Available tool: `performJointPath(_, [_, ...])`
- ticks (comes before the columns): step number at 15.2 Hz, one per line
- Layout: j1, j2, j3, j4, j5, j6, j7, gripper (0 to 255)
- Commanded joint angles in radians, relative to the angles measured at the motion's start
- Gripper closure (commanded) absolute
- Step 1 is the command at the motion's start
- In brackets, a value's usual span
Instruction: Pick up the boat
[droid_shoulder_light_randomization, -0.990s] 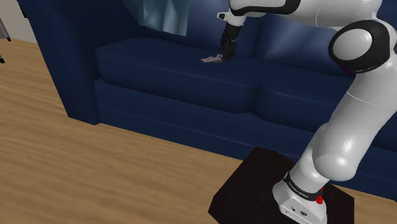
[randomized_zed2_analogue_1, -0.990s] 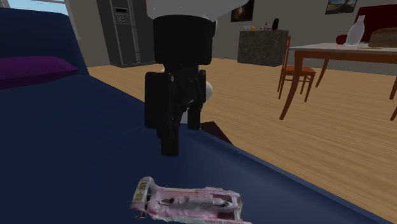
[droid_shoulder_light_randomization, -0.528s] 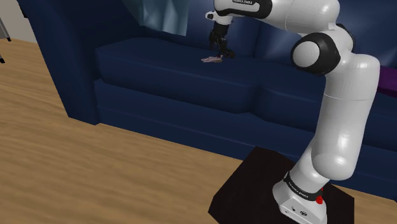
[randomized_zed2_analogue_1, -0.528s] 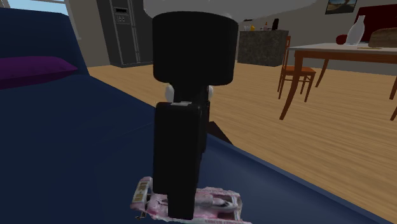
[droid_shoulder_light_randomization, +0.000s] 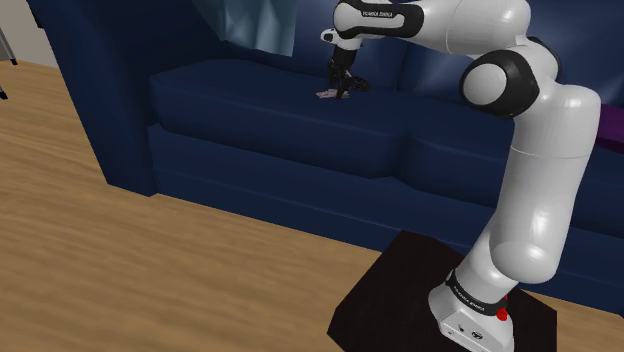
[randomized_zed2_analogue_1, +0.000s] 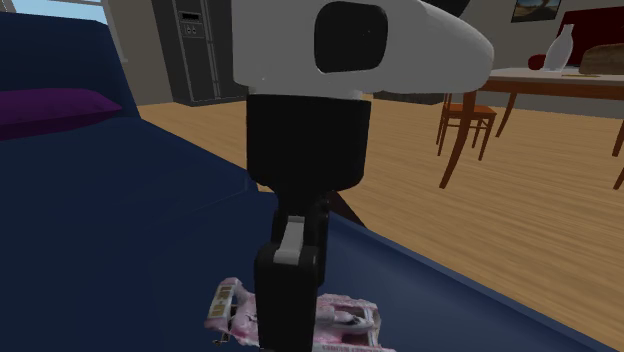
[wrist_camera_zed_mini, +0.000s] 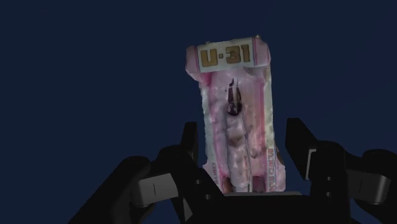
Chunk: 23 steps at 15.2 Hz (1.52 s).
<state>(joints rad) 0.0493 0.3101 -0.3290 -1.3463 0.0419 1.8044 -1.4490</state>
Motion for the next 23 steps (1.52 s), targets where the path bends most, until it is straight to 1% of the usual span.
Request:
performJointPath(1, [0.000, -0.001, 0.000, -0.004, 0.000, 0.003, 0.000, 255])
performJointPath(9, [0.000, -0.001, 0.000, -0.002, 0.000, 0.002, 0.000, 255])
performJointPath(17, [-0.016, 0.036, -0.001, 0.160, 0.013, -0.124, -0.008, 255])
performJointPath(23, [-0.038, 0.088, -0.002, 0.322, 0.031, -0.236, -0.016, 255])
